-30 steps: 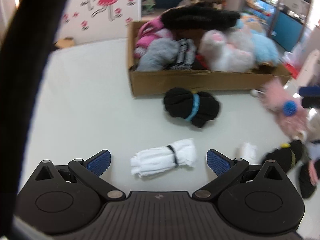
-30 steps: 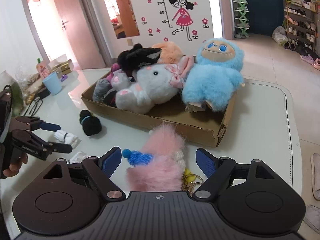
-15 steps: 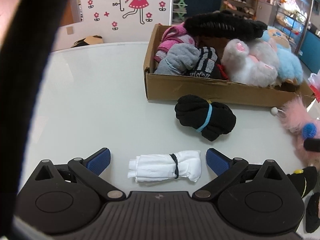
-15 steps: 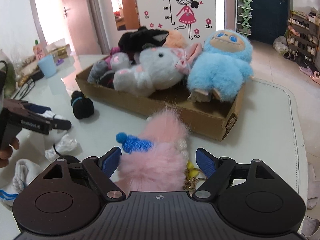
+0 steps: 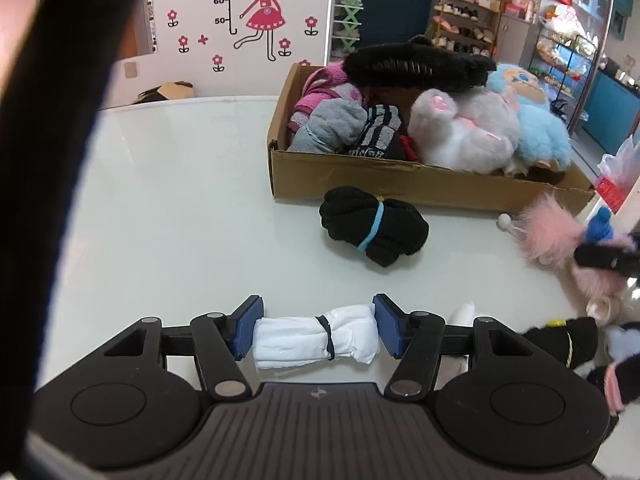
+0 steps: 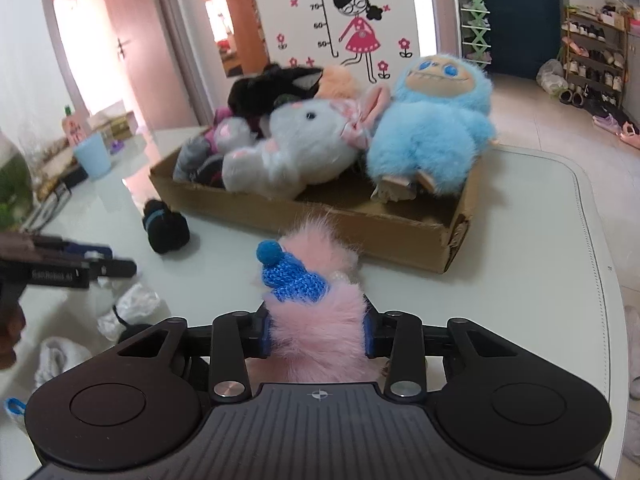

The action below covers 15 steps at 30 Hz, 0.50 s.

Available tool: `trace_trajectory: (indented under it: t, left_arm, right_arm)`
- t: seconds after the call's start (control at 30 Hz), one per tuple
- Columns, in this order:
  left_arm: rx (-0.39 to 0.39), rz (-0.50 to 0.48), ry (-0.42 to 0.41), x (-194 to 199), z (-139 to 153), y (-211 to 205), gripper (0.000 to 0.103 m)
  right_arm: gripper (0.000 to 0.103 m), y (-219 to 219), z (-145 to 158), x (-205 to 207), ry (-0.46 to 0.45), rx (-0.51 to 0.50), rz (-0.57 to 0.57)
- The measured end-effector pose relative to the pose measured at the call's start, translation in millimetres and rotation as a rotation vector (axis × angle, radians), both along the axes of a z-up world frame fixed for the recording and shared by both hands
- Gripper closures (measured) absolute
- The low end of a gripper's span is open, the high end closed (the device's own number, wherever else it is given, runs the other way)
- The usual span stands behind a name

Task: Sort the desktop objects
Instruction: 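Grasp the white rolled sock with the left tool while the right tool grasps the pink plush with blue hat, then carry the white sock and pink plush into the box and open both tools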

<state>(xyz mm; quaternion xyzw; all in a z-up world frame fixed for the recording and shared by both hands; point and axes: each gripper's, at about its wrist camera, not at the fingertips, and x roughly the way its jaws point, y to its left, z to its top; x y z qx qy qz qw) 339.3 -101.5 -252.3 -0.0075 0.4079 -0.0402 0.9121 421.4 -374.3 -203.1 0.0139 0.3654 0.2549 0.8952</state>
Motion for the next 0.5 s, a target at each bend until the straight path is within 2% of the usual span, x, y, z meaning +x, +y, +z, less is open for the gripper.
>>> trace_trajectory:
  t: [0.27, 0.5]
  left_arm:
    - [-0.032, 0.015, -0.008, -23.0, 18.1, 11.5, 0.047]
    - [-0.044, 0.0, -0.053, -38.7, 55.4, 15.1, 0.046]
  right_arm:
    - [0.058, -32.8, 31.7, -13.1, -0.031, 0.13, -0.044]
    - [0.058, -55.2, 69.9, -15.9, -0.075, 0.203, -0.075]
